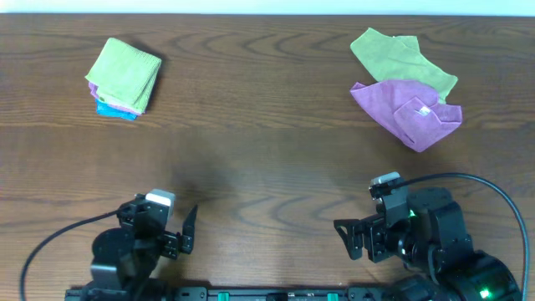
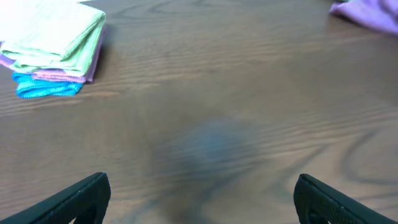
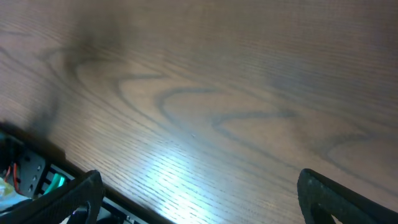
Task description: Fold the cloth
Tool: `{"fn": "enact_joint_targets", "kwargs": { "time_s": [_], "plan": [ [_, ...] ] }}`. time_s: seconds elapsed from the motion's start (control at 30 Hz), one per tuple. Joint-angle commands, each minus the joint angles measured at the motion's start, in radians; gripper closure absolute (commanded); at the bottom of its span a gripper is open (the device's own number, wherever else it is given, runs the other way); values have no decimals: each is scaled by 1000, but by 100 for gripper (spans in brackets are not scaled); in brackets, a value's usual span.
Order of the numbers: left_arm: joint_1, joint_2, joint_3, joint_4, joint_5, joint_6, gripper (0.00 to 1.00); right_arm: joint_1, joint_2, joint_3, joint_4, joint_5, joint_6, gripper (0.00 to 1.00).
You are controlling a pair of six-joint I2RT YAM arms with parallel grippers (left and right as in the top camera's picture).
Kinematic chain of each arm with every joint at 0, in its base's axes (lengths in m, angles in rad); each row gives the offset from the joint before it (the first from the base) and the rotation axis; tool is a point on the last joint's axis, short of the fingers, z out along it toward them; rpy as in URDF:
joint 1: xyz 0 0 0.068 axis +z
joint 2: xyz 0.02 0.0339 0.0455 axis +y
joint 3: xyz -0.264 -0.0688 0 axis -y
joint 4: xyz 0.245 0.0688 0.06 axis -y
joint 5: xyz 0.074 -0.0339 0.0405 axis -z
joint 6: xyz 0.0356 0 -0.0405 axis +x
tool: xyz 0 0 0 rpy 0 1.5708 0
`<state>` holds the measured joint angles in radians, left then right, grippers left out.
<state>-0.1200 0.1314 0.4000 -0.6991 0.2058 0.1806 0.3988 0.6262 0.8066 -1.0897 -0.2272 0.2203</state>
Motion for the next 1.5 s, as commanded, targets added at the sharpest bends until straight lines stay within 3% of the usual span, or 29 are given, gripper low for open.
{"fn": "enact_joint_targets", "kwargs": {
  "time_s": [0.0, 0.17, 0.53, 1.47],
  "plan": [
    [-3, -56, -71, 32, -40, 10, 5, 8, -2, -6, -3, 3, 11, 1],
    [-3, -107, -144, 45, -111, -166, 5, 8, -2, -6, -3, 3, 11, 1],
    [22, -128, -242, 39, -137, -278, 5, 8, -2, -6, -3, 3, 11, 1],
    [22, -128, -242, 35, -138, -278, 5, 8, -2, -6, 1, 60, -28, 1]
  ]
}}
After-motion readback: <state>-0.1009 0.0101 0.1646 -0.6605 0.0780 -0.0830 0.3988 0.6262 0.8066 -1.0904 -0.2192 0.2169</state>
